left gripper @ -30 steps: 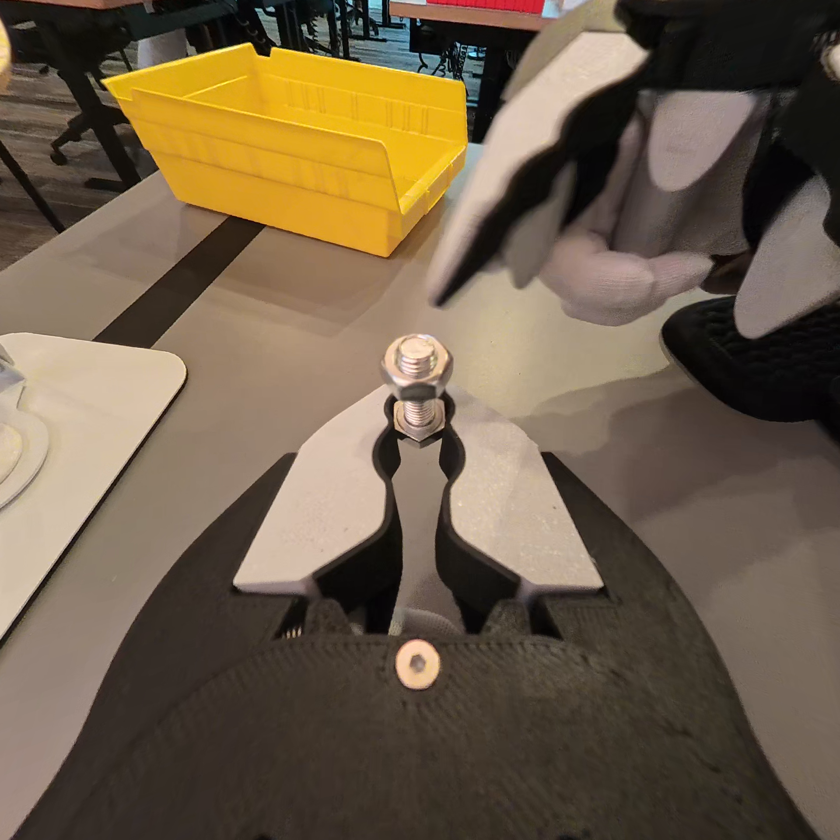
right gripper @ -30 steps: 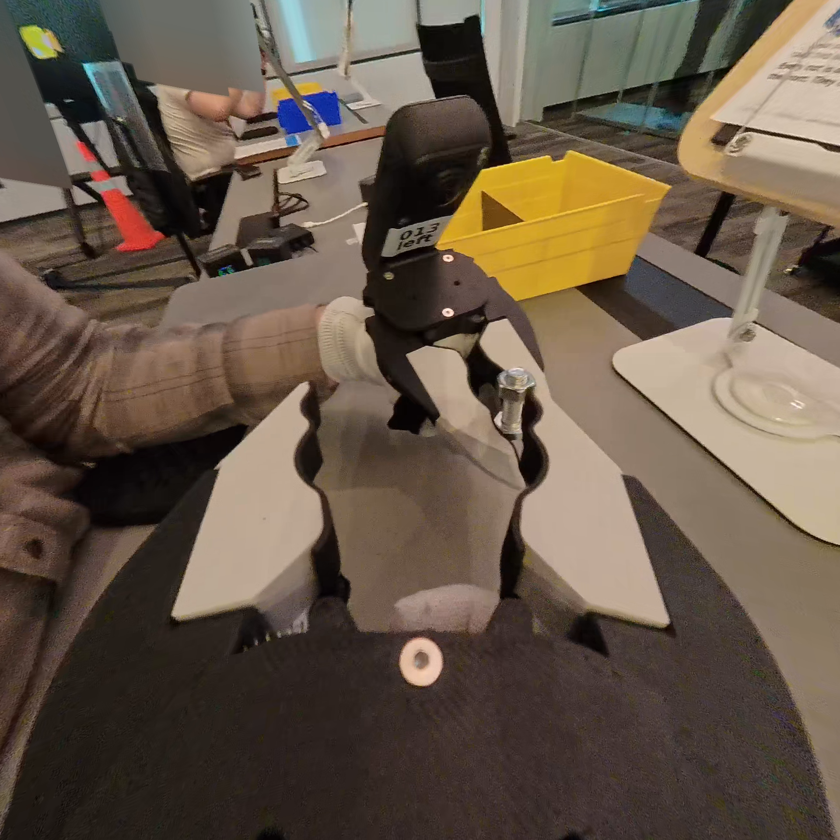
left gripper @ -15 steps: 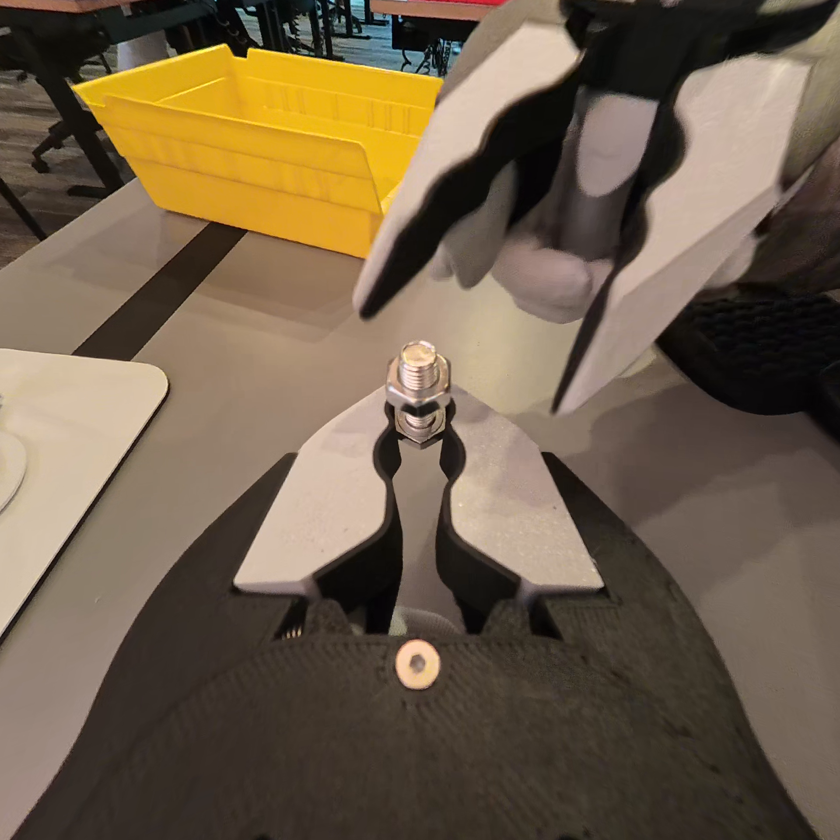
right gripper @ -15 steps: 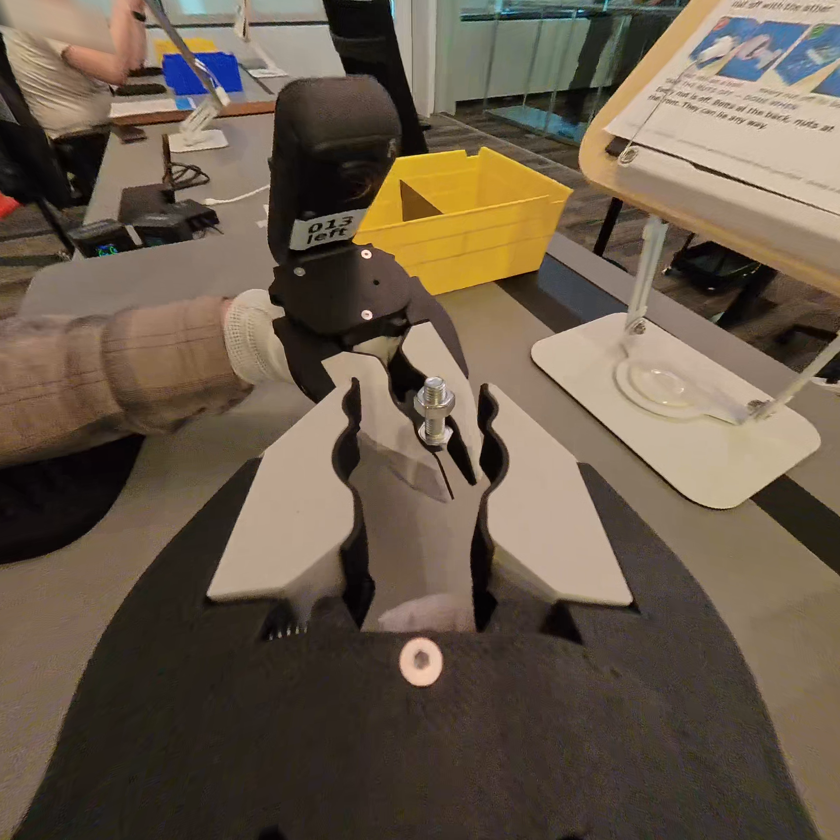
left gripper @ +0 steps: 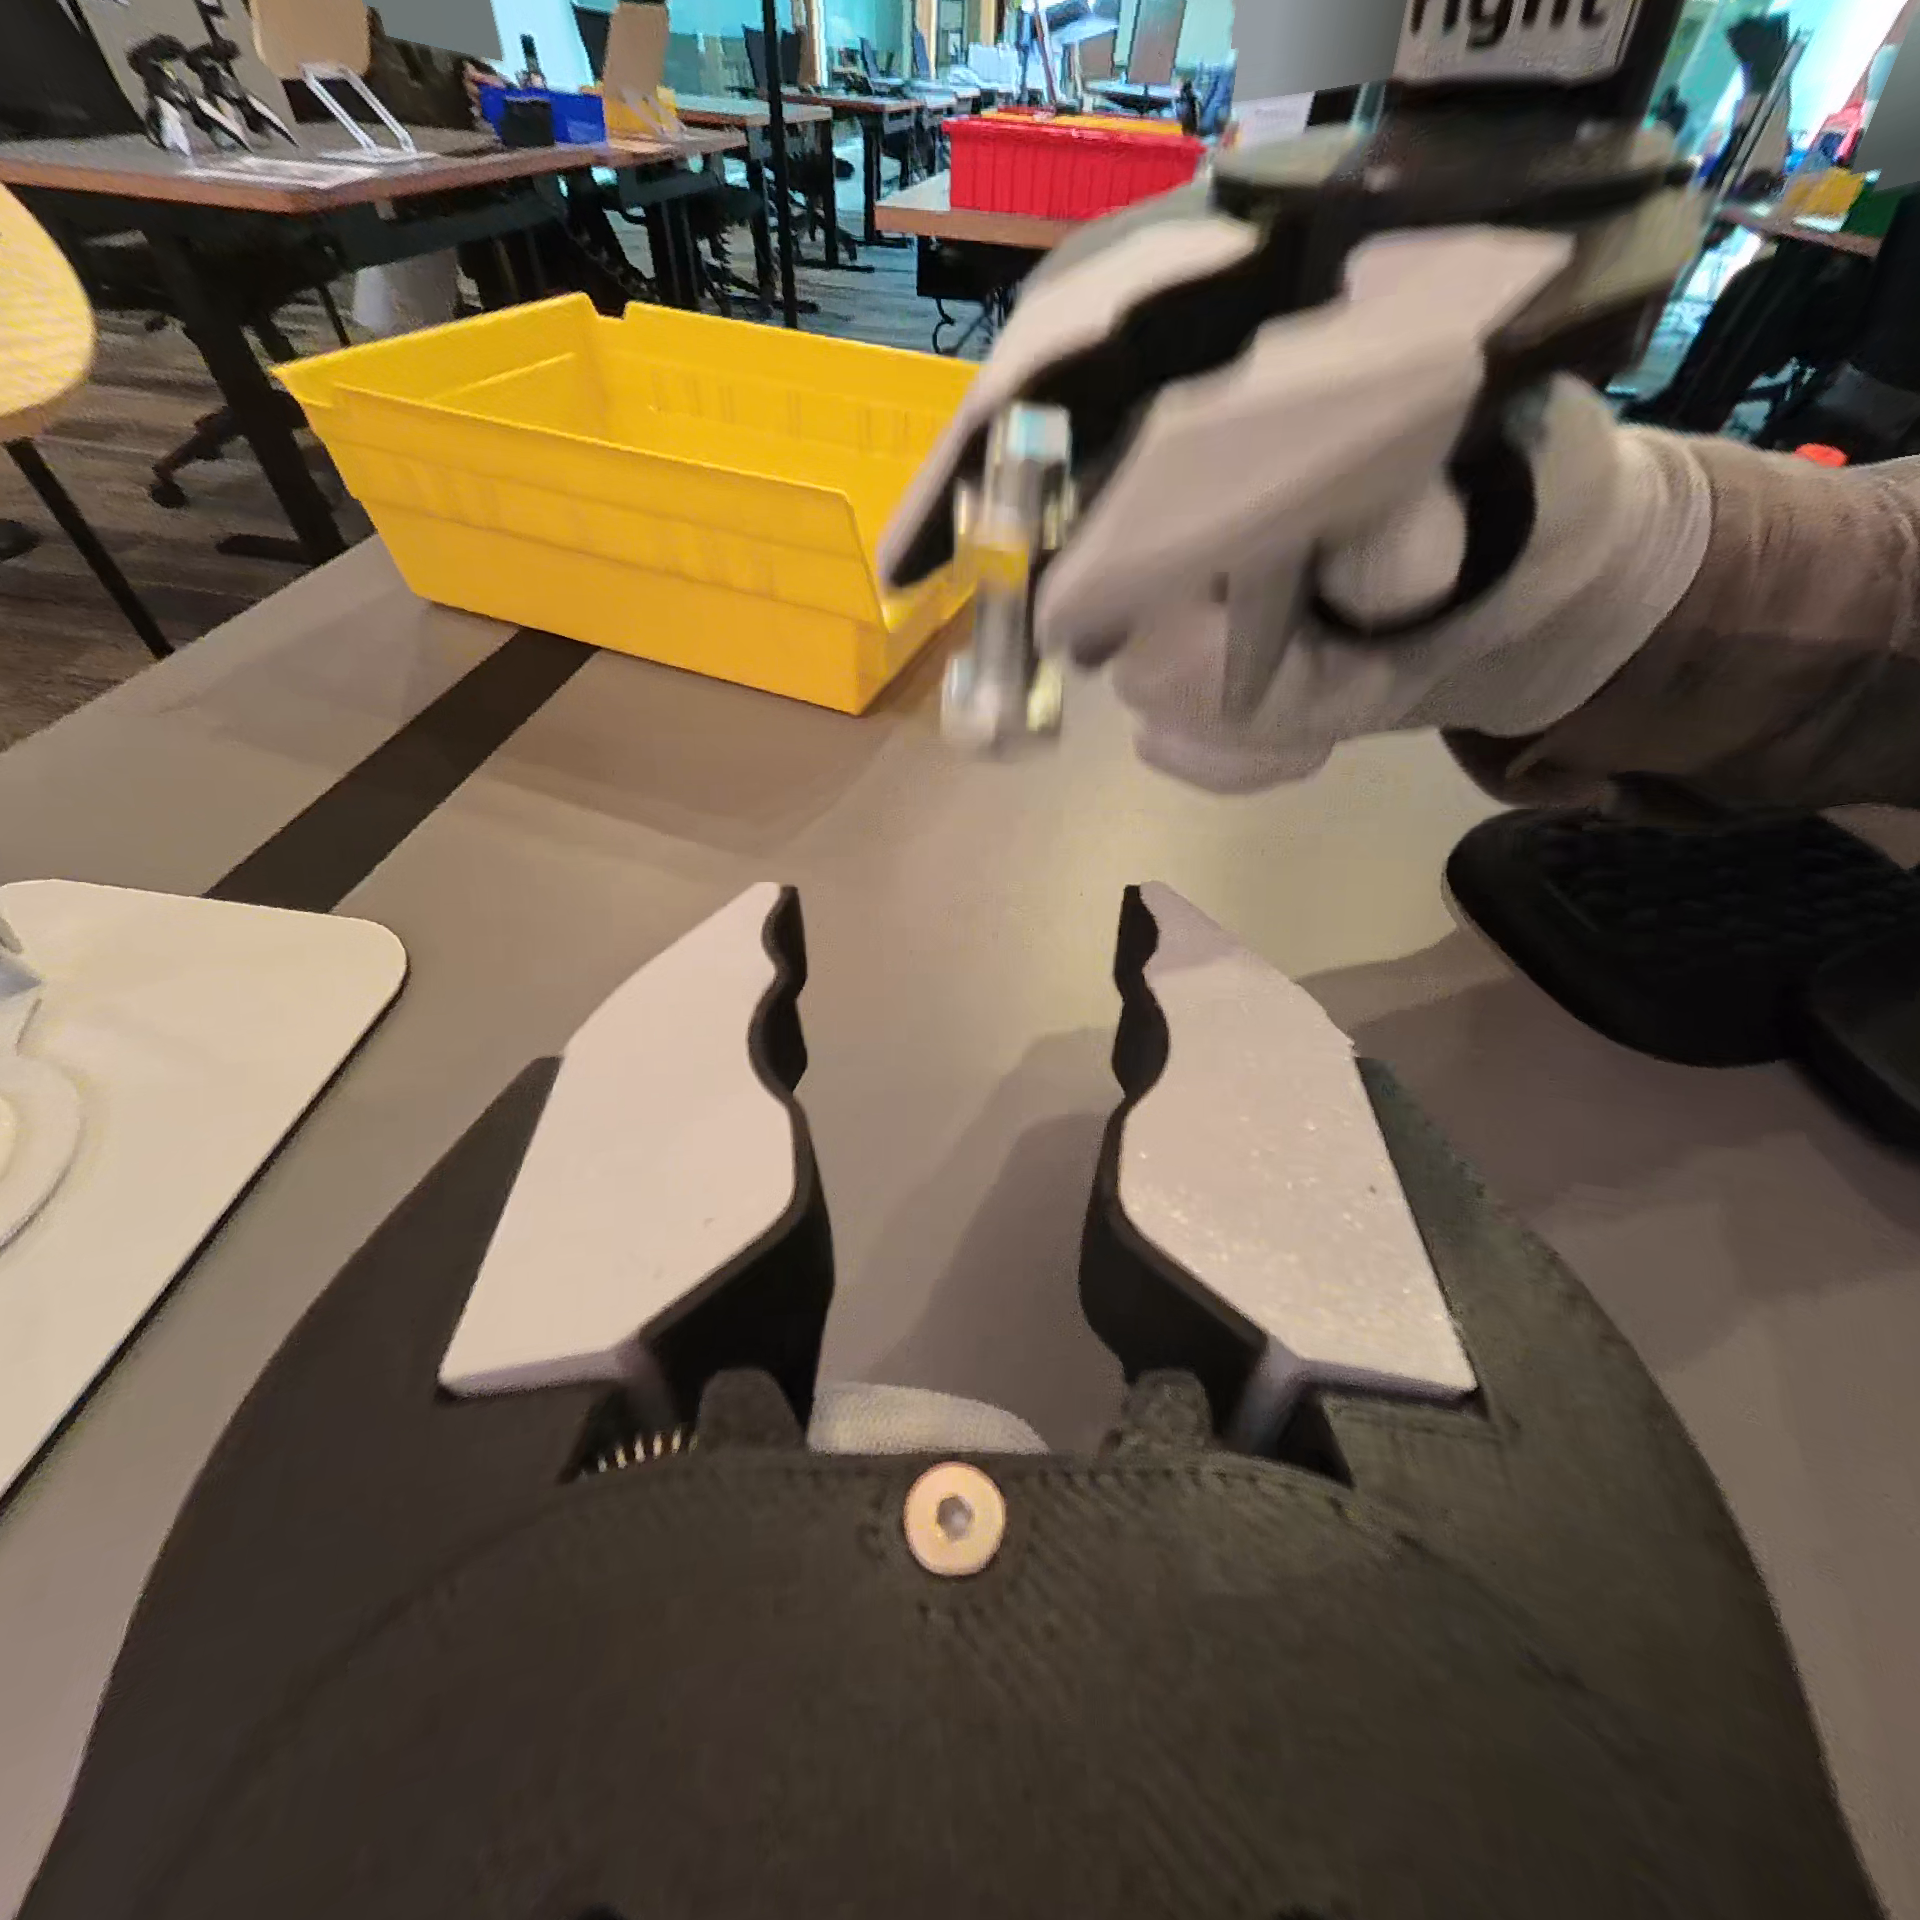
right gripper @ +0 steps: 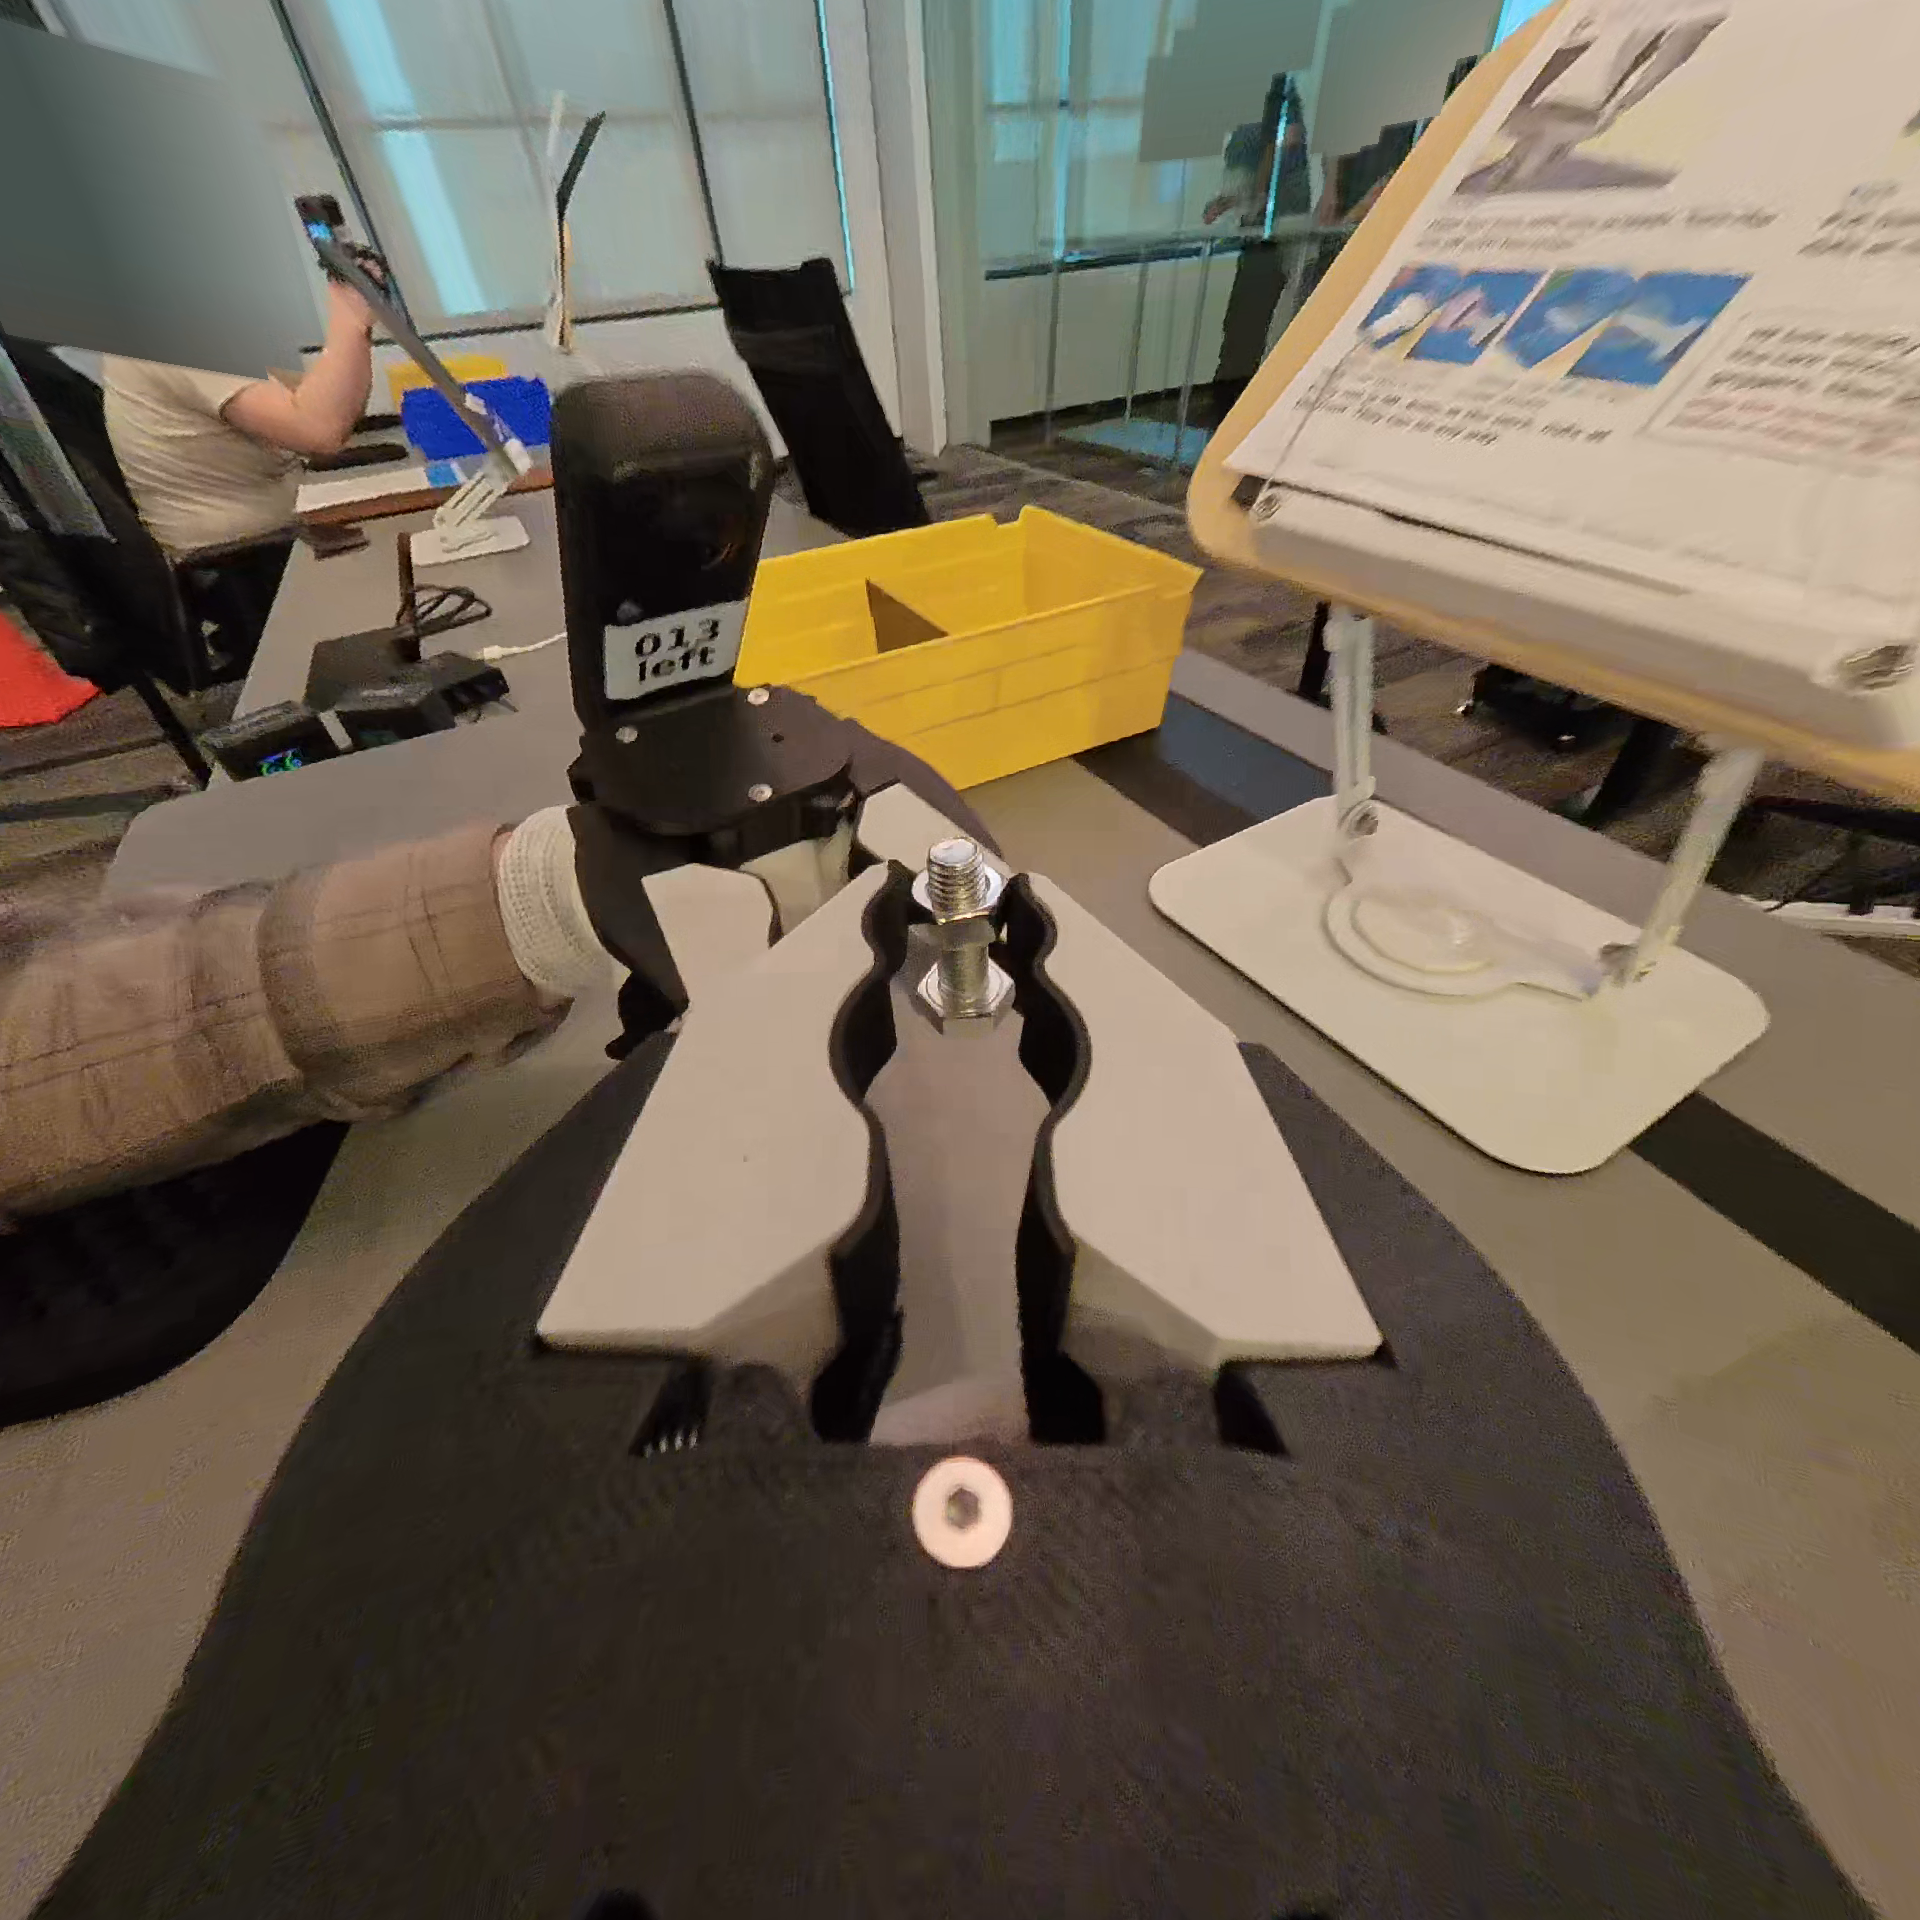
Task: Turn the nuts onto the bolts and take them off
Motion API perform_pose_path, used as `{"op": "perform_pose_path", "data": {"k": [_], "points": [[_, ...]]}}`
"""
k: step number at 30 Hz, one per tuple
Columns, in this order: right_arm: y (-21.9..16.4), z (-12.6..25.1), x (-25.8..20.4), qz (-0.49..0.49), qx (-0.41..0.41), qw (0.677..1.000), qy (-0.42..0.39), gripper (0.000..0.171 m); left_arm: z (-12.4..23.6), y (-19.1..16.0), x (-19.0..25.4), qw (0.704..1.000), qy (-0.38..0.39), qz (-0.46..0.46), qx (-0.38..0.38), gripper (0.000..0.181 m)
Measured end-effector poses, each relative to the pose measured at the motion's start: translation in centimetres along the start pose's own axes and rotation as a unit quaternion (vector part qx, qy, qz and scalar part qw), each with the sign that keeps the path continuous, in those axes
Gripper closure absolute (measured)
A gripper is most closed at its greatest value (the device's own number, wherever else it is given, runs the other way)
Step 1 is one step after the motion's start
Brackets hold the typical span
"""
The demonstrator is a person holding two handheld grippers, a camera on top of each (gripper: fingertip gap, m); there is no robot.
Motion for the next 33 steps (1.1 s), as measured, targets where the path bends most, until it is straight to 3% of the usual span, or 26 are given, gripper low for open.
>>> {"op": "perform_pose_path", "data": {"k": [2,5,9,15,19,22,27,30,33], "points": [[1.9,2.5,2.6,0.017,0.006,0.999,-0.047,0.154,0.2,-0.1,-0.3,1.0,0.009,0.005,0.005,0.129],[3.7,7.2,9.7,0.03,-0.024,0.984,-0.175,0.154,0.4,-0.4,-0.8,1.0,0.027,-0.005,0.007,0.181],[0.2,11.2,18.5,0.08,-0.221,0.923,-0.304,0.154,0.3,-0.9,-1.3,0.999,0.047,-0.01,-0.007,0.181],[-8.5,12.1,25.1,0.049,-0.475,0.832,-0.283,0.154,0.0,-1.7,-1.5,0.998,0.049,-0.006,-0.03,0.181],[-11.5,11.9,26.8,0.05,-0.547,0.788,-0.278,0.154,0.0,-2.0,-1.7,0.998,0.05,0.0,-0.038,0.18],[-12.2,11.7,27.8,0.06,-0.557,0.773,-0.298,0.144,-0.1,-2.0,-1.8,0.998,0.05,0.003,-0.04,0.177],[-8.2,12.9,25.9,0.062,-0.489,0.807,-0.326,0.135,-0.5,-2.2,-1.7,0.998,0.05,-0.001,-0.05,0.174],[-4.6,14.6,22.1,0.07,-0.411,0.841,-0.345,0.136,-0.4,-1.9,-1.8,0.997,0.055,-0.004,-0.047,0.172],[-3.3,16.6,17.0,0.061,-0.354,0.866,-0.347,0.137,-0.4,-1.5,-1.9,0.997,0.066,-0.011,-0.043,0.169]]}}
Point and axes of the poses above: each gripper's, where its closed fingertips meet, z back along the fingers, y out of its top, x = y × z across the jaws, the point moved 7 cm from there along z, back along the fingers, and after that the axes turned 8 degrees about -y, right-handed, at the moved point
